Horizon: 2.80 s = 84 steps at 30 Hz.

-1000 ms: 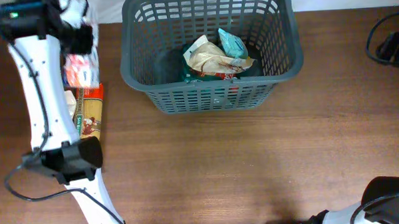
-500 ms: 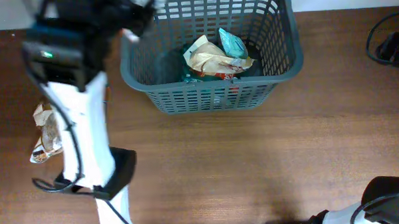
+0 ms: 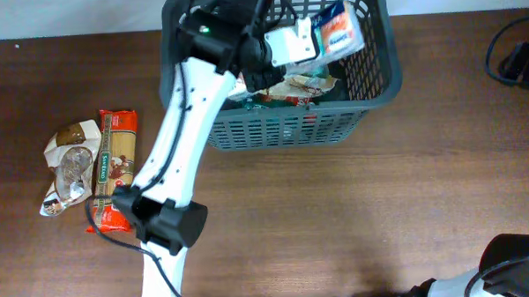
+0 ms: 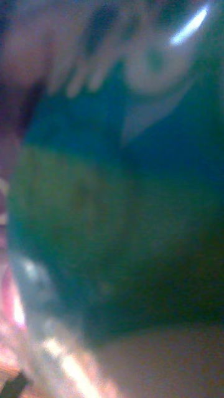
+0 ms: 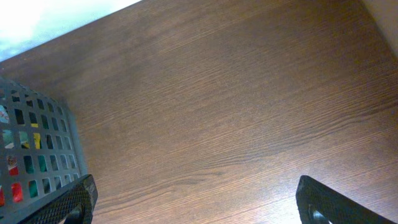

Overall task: Pack container
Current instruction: 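Lift the tissue packs into the basket and release them, then grasp the spaghetti pack with the left gripper, then carry the spaghetti pack into the basket and release it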

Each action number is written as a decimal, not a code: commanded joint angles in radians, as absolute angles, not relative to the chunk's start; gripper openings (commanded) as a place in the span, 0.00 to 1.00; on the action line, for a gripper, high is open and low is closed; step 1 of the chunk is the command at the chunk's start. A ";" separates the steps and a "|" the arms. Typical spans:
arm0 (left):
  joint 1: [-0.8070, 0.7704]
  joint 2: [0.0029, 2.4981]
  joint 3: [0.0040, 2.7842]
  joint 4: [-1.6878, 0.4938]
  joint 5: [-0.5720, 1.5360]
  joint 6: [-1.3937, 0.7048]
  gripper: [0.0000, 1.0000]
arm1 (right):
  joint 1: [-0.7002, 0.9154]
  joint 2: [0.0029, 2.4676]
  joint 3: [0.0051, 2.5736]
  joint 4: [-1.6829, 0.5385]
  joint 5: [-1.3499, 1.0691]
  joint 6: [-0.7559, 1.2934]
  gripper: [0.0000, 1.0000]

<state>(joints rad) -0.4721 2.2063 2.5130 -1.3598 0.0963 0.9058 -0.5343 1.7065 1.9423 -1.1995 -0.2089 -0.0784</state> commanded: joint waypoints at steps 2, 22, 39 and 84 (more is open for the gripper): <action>-0.471 2.215 2.415 -1.319 -0.015 0.936 0.02 | -0.537 1.697 1.938 -1.197 -0.217 -0.069 0.99; -0.284 1.841 2.665 -1.481 -0.226 0.538 1.00 | -0.537 1.697 1.938 -1.197 -0.217 -0.069 0.99; 0.310 1.460 1.407 -1.274 -0.094 0.197 1.00 | -0.537 1.697 1.938 -1.197 -0.217 -0.069 0.99; 0.242 2.040 2.571 -1.629 -0.011 0.262 0.01 | -0.537 1.697 1.938 -1.197 -0.217 -0.069 0.99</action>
<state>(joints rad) 0.2813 2.1002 2.2711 -1.5837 -0.0319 0.2684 -0.5343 1.7065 1.9419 -1.1995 -0.2085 -0.0776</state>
